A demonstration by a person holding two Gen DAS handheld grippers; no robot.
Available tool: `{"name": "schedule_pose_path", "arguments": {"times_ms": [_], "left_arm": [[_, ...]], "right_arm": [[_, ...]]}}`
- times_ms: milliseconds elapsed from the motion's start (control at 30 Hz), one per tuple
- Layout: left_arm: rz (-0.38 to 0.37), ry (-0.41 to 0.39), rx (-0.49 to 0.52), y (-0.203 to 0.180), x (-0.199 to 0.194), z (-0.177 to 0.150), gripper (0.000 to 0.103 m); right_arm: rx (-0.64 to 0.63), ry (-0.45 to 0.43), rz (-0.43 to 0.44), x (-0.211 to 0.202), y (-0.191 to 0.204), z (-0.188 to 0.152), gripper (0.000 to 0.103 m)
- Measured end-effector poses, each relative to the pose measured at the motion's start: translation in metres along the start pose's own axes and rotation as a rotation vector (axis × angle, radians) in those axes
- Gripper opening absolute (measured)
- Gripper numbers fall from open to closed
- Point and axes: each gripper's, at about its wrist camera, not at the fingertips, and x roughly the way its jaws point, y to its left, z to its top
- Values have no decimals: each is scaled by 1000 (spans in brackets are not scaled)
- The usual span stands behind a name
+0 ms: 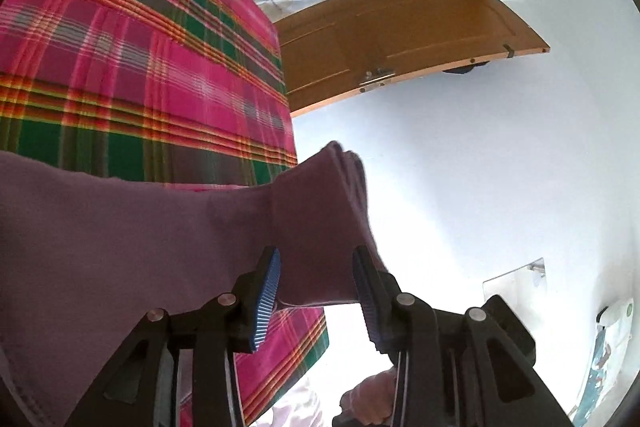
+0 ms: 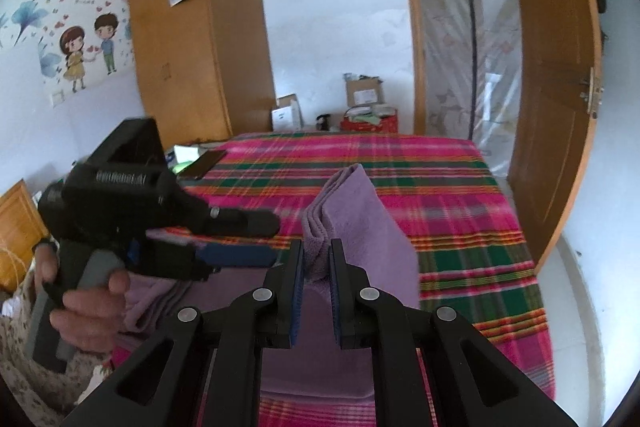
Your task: Fold clothes
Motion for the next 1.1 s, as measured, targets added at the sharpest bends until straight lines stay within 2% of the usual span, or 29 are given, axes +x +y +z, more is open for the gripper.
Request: {"name": "schedule_pose_path", "arguments": {"times_ms": [300,667,900,1100], "left_arm": [[71,-2,-14,16,-14,9,42],[134,15,-64,38,-31,5,42],[198,-10,-78,49,-36,6,42],[213,-14,-105,56,-37,6,39]], "right_arm": [[-39,57,57,24,27,-17,12],[-18,113,135,52,50,-32,12],[12,146,173,67,59,-39,12],[34,152,219,73,64,-43,12]]}}
